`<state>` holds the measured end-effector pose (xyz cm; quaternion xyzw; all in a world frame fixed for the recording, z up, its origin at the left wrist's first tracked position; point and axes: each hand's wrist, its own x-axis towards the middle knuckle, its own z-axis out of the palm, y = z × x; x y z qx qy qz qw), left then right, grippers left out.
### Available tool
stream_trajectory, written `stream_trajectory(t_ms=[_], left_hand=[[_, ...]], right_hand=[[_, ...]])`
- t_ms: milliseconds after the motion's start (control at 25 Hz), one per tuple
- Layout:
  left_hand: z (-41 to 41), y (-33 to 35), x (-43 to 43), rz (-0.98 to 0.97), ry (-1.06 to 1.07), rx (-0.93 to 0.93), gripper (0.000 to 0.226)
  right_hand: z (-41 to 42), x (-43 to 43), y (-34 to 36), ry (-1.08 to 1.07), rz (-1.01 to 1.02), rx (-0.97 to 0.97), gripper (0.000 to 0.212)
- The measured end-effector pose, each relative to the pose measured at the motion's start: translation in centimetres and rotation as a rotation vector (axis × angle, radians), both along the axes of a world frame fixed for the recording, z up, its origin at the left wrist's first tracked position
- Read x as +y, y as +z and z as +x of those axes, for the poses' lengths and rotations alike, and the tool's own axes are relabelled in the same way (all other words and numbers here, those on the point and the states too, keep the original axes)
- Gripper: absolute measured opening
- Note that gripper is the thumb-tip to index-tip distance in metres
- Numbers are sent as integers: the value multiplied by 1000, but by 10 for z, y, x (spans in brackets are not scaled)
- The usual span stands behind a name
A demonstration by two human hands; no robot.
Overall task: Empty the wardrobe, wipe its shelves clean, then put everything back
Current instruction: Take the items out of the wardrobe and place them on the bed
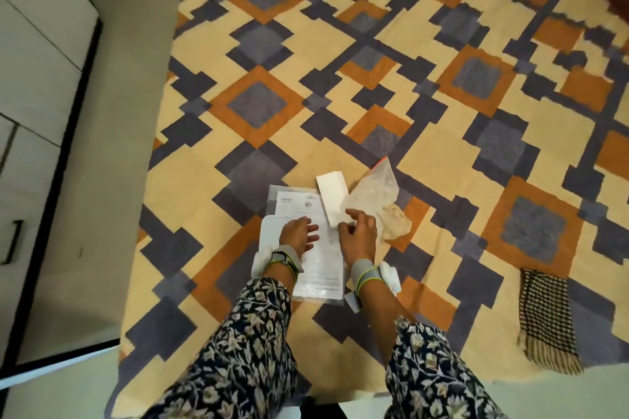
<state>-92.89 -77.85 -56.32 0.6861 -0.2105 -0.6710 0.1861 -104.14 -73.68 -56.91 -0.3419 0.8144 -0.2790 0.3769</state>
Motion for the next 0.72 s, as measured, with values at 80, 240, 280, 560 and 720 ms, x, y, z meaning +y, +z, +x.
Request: stream_trajectory(t_ms=[80,240,280,560,720], left_hand=[[35,21,24,-78,9,-14,27],[98,52,58,-189,40,-90,20],[132,67,75,-230,71,-110,24],[352,159,207,-419,439,-198,23],[446,192,282,-511,597,-223,17]], right_hand=[[33,12,23,106,-61,-26,26],[89,30,57,222,-101,-154,15],[120,40,75,279,-127,-166,14],[344,134,182,722,-287,-197,15],[437,178,206,852,-333,-267,16]])
